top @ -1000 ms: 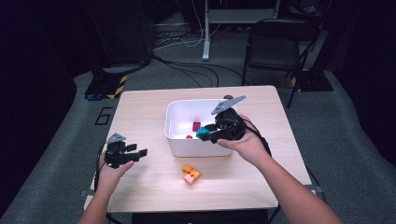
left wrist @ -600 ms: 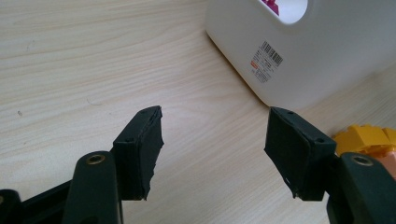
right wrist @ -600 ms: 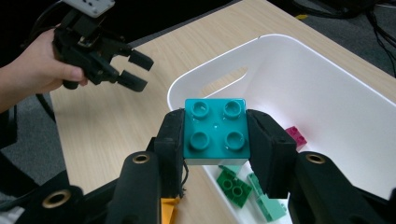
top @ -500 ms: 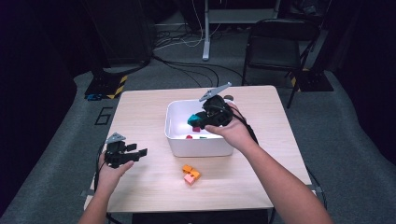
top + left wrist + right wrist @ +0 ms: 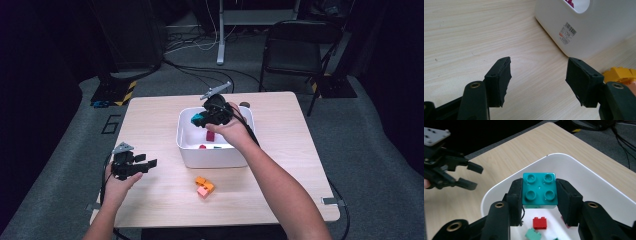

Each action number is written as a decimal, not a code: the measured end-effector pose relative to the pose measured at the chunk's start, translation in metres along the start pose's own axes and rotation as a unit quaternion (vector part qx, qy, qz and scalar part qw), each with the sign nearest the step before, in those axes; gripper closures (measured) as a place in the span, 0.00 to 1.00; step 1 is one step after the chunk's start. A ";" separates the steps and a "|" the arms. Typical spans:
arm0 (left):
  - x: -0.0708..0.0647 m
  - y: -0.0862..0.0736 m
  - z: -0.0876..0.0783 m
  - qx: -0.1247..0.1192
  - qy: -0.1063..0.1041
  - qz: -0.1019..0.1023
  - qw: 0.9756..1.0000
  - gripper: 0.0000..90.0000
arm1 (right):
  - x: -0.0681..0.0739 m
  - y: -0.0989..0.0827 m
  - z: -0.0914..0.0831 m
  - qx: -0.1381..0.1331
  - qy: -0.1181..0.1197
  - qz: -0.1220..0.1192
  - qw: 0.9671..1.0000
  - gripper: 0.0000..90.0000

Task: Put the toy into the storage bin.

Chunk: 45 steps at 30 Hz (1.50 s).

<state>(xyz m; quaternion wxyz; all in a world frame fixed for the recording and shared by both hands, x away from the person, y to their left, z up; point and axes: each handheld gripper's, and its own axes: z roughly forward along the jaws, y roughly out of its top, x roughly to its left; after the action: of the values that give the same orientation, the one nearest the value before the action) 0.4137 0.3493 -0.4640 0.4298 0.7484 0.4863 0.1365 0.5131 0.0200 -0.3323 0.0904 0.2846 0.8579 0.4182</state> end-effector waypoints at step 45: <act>0.000 0.000 0.001 0.008 -0.001 0.005 1.000 0.40 | -0.014 -0.018 0.002 0.021 -0.035 -0.010 0.999 0.62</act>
<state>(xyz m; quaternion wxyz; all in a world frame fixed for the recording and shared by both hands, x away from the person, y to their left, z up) 0.4148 0.3483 -0.4644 0.4239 0.7546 0.4827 0.1340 0.5182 0.0043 -0.3490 0.1190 0.2923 0.8654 0.3893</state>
